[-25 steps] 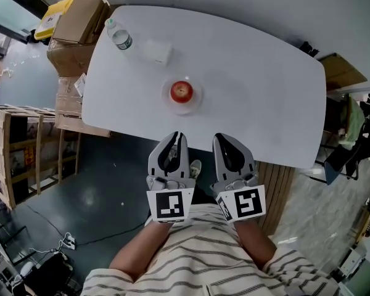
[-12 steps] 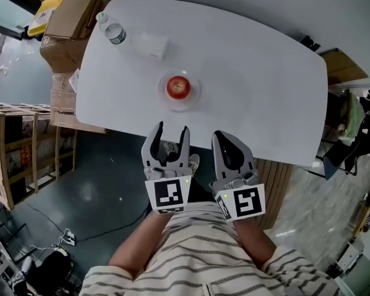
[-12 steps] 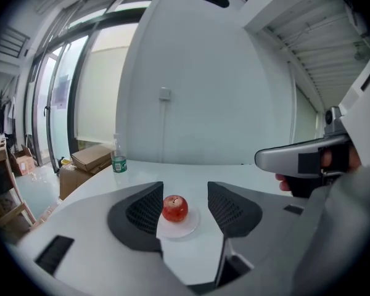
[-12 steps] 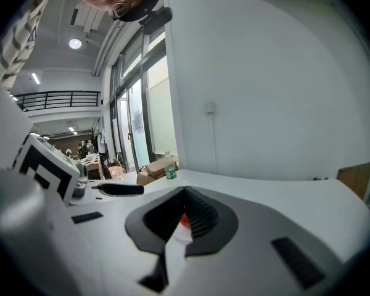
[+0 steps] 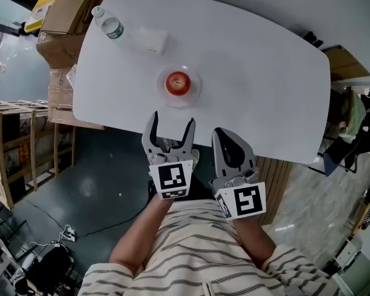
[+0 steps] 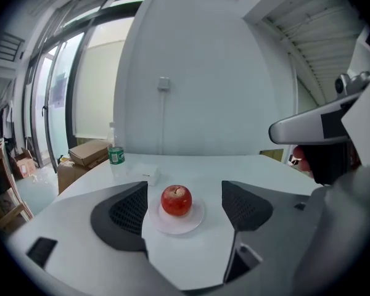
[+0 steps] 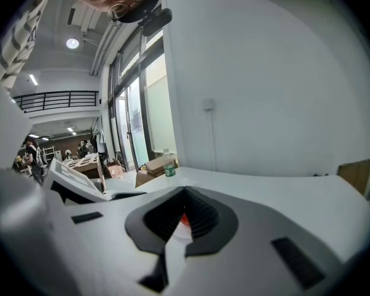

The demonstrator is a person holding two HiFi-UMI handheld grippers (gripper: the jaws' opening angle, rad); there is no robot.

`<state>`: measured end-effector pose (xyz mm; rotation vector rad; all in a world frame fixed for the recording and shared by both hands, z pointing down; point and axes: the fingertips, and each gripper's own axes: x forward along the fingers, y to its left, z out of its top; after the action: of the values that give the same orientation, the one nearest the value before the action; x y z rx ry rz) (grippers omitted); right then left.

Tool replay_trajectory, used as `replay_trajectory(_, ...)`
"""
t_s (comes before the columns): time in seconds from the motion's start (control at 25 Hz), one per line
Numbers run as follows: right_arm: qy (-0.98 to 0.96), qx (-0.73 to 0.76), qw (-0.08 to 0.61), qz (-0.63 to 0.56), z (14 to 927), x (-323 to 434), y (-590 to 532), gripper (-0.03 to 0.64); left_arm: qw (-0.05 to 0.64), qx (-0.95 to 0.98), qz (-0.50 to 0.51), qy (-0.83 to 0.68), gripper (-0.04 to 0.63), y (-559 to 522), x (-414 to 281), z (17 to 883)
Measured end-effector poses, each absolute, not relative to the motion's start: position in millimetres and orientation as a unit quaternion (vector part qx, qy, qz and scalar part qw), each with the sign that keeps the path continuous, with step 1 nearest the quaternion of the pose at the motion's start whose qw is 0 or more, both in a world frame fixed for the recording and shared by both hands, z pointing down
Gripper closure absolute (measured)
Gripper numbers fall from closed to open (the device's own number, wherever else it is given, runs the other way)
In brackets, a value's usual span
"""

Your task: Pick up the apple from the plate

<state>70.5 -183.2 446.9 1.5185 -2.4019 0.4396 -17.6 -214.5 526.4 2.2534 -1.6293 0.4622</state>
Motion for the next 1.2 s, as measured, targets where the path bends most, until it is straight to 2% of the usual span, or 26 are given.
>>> replay_trajectory(0.16, -0.825, 0.526, 0.133, 0.156, 450.2, 72.0, -185.9, 0.606, 0.165, 0.792, 0.164, -0.564, 0.213, -218.6, -13.4, 539.3)
replay_trajectory(0.68, -0.817, 0.536, 0.139, 0.159, 460.1, 79.3, -193.4, 0.606, 0.152, 0.79, 0.184, -0.565, 0.202, -241.2, -19.8, 600.0)
replay_trajectory(1.2, -0.814, 0.537, 0.142, 0.17, 467.9, 79.8, -197.4, 0.606, 0.144, 0.789, 0.209, -0.56, 0.202, -260.2, -14.8, 623.9)
